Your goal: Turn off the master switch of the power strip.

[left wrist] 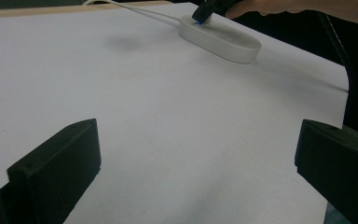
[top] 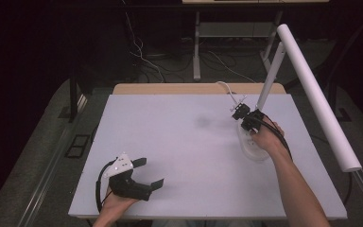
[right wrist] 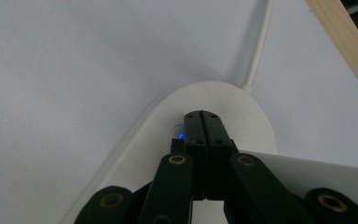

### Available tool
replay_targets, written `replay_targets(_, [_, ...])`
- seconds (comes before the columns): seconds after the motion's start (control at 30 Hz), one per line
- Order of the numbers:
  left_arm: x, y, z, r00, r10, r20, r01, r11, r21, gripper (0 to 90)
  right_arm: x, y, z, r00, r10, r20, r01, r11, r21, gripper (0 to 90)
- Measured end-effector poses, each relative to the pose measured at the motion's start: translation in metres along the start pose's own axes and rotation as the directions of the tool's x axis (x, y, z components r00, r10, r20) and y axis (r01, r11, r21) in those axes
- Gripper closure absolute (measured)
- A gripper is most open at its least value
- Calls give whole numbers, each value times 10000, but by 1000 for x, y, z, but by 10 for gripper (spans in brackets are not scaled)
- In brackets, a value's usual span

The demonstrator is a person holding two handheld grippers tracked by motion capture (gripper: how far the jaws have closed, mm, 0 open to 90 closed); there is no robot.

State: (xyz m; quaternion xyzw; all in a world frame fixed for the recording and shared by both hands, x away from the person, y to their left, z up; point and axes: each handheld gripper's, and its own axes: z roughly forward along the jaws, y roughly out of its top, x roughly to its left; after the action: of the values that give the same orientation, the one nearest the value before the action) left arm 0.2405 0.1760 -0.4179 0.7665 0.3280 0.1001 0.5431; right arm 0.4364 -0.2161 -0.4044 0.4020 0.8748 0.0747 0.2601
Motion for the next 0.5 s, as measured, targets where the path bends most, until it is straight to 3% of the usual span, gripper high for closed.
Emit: replay_targets(0.5, [0,0,0,10000,11,2,-11,10000,2,0,3,4,-1,9998,55,-191,-57,9999,-93,896])
